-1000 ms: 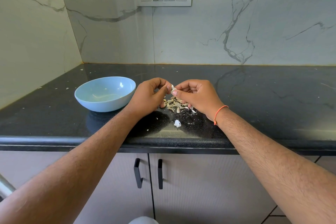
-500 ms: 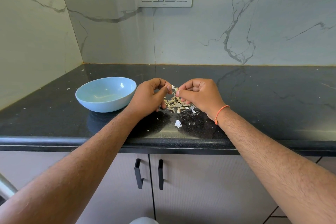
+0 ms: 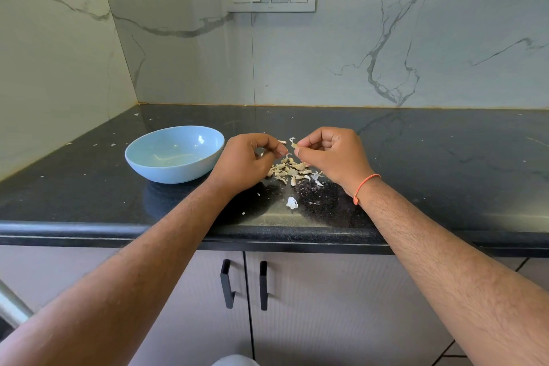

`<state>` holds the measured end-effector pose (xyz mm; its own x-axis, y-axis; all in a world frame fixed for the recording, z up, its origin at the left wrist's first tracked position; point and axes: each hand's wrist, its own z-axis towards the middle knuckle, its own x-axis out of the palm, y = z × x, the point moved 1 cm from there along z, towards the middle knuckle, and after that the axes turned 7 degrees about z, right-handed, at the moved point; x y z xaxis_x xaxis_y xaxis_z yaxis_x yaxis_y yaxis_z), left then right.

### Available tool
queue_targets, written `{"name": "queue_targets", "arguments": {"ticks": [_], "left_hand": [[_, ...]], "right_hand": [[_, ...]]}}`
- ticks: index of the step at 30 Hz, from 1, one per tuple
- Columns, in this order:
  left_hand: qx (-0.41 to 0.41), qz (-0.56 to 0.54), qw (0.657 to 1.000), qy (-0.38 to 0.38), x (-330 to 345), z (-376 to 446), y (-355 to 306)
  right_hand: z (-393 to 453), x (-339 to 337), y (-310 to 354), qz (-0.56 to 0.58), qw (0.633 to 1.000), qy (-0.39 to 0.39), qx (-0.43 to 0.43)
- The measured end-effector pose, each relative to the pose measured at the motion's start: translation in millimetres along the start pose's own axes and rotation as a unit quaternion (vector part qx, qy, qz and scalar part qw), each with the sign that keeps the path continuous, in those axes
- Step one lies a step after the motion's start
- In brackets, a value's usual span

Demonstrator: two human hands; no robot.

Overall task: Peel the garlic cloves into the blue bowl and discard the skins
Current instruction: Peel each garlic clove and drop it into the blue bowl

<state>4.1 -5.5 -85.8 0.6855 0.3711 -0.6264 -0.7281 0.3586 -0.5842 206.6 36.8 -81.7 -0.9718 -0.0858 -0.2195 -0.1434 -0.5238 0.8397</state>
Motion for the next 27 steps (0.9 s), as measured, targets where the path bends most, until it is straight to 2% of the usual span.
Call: {"name": "queue_targets", "arguments": {"ticks": [8, 13, 22, 27], "left_hand": [[0.033, 0.013, 0.999, 0.007, 1, 0, 2], [0.047, -0.025, 0.998, 0.019, 0, 1, 1], [-0.005, -0.085, 0.996, 0.018, 0, 5, 10], [0.003, -0.095, 0.995, -0.002, -1, 3, 7]], "right_hand": [[-2, 1, -2, -0.04, 0.999, 0.022, -0.021], [-3, 2, -1, -0.044, 0.998, 0.028, -0.032], [-3, 3, -1, -0.045, 0.997, 0.044, -0.036], [-2, 3, -2, -0.055, 0.997, 0.042, -0.043]]}}
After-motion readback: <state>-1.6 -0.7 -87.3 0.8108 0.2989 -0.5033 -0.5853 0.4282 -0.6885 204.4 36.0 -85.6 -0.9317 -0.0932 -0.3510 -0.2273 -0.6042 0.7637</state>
